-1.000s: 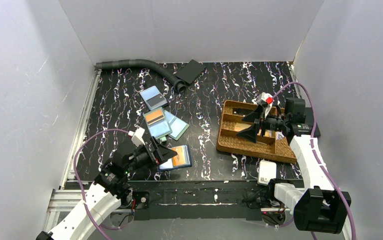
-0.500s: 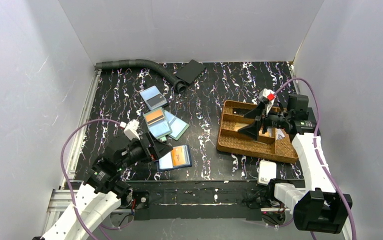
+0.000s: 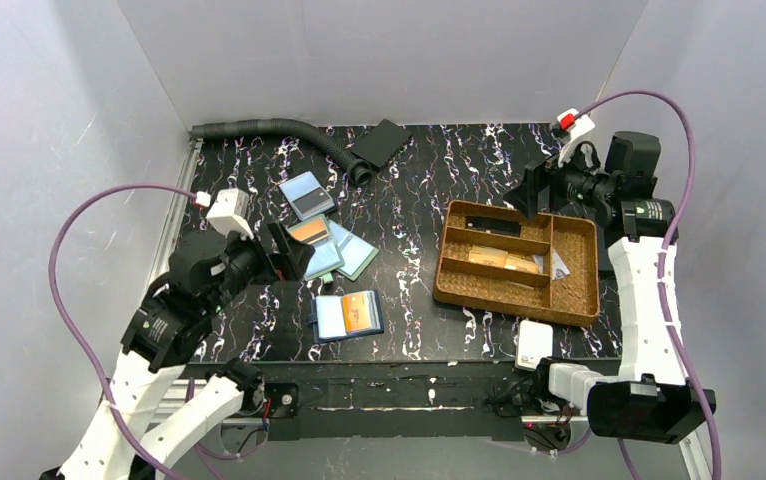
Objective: Take the credit cards out of the card holder
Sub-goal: Reset both arms
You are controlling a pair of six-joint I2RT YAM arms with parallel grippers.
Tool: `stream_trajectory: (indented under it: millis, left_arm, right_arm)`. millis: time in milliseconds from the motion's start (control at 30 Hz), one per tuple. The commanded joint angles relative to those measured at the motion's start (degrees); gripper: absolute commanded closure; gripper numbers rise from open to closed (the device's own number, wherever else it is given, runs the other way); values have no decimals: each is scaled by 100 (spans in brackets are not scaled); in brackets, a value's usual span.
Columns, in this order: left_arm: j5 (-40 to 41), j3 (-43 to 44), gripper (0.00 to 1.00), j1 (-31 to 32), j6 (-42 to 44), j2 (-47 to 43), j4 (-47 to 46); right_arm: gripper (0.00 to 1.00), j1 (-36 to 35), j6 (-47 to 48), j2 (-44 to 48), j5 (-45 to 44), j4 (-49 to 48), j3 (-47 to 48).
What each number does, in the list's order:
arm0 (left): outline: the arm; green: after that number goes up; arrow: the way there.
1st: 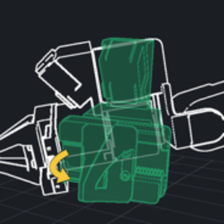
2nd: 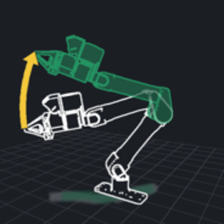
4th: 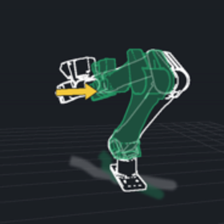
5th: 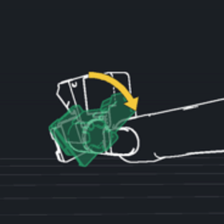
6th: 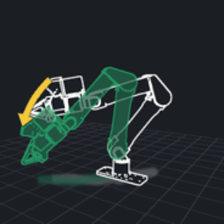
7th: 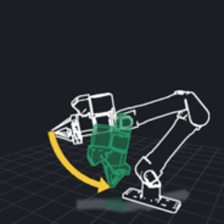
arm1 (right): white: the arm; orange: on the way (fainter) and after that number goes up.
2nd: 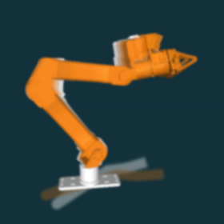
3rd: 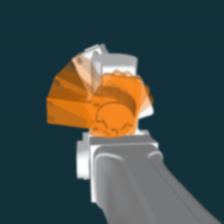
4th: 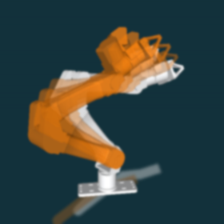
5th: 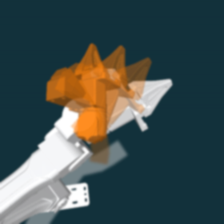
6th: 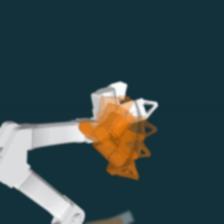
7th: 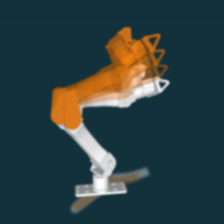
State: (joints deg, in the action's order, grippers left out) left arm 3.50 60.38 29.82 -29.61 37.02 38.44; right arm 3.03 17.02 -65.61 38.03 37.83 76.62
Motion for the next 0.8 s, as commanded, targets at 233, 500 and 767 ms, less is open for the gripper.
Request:
stream_trajectory:
  millis: [233,500,767]
  left_arm:
    - [-282,360,2,-670,512,514,164]
    - [-546,280,2,-668,388,218,263]
    - [-582,209,2,-668,338,68,356]
  right_arm:
    - [2,28,-1989,604,-2115,-694,138]
    - [2,25,-2052,707,-1996,-776,52]
    - [2,31,-2355,749,-2049,-825,19]
